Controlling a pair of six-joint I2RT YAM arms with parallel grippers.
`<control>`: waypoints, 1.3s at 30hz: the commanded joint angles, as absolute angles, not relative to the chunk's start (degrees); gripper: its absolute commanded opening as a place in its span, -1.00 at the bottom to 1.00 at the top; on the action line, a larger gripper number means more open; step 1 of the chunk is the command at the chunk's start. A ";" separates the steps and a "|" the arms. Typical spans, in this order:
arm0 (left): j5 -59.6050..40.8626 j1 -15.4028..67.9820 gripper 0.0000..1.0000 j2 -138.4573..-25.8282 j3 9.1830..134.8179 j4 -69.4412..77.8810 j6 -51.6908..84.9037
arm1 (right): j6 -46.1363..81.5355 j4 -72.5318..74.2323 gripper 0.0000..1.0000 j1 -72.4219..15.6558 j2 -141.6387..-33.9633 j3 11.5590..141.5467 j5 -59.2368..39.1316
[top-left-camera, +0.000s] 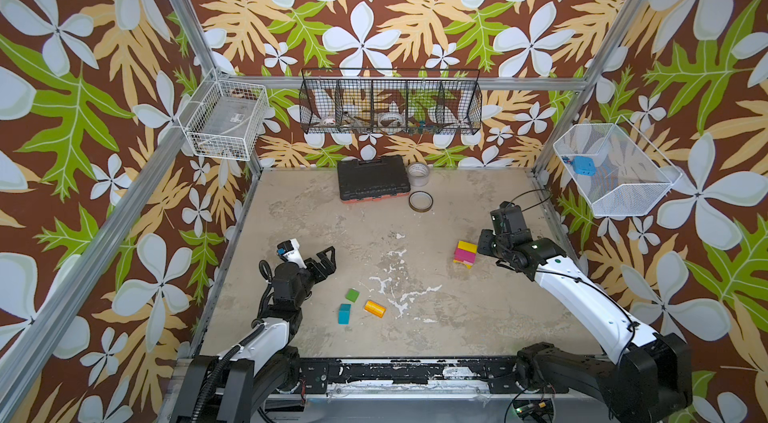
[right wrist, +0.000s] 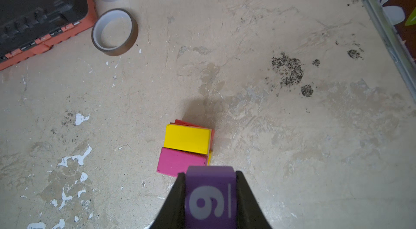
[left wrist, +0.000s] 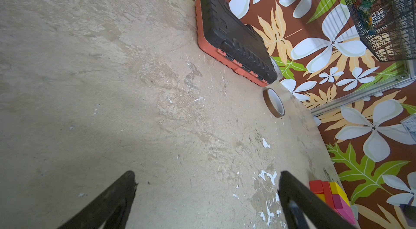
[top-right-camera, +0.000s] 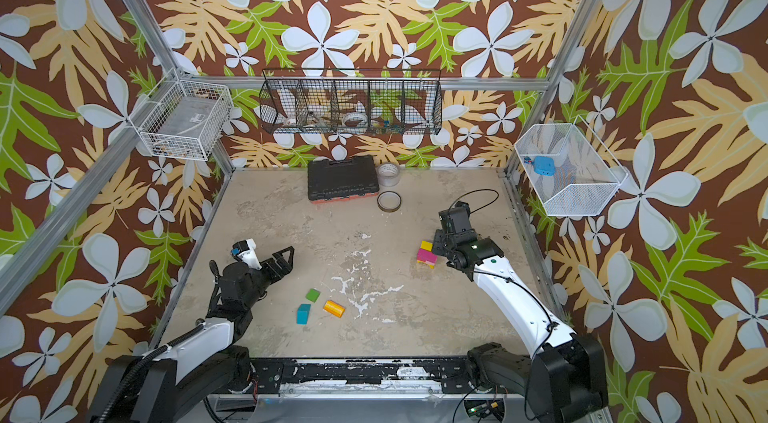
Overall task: Build the wood block tower
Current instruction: 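Lift the purple 6 block and carry it over the stack, then lower the purple 6 block onto the magenta block on the stack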
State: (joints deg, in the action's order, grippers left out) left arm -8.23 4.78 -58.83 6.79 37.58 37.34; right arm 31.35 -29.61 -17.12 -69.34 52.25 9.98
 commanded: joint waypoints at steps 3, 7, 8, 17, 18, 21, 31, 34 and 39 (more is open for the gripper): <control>-8.72 4.75 1.00 -58.71 7.15 39.53 36.92 | 33.20 -29.16 -1.00 -17.04 -71.23 52.67 8.79; -8.70 4.75 1.00 -58.71 7.12 39.57 36.92 | 33.88 -28.21 -1.00 -16.98 -71.26 51.74 8.38; -8.70 4.75 1.00 -58.71 7.12 39.57 36.91 | 34.07 -27.98 -1.00 -17.05 -71.33 51.62 8.09; -8.75 4.74 1.00 -58.72 7.12 39.60 36.91 | 38.31 -23.82 -0.93 -17.13 -73.27 48.90 5.74; -8.76 4.74 1.00 -58.75 7.11 39.56 36.93 | 38.73 -23.33 -0.91 -17.13 -73.28 48.70 5.71; -8.71 4.75 1.00 -58.71 7.12 39.55 36.91 | 39.33 -22.61 -0.84 -17.31 -73.78 48.63 5.98; -8.79 4.77 1.00 -58.80 7.08 39.68 36.94 | 39.72 -20.92 -0.75 -18.01 -77.32 48.89 5.87; -8.81 4.72 1.00 -58.78 7.12 39.68 36.96 | 39.81 -20.74 -0.73 -18.27 -78.36 49.46 5.89; -8.82 4.75 1.00 -58.75 7.12 39.73 36.91 | 39.97 -20.48 -0.55 -18.63 -79.78 50.03 6.41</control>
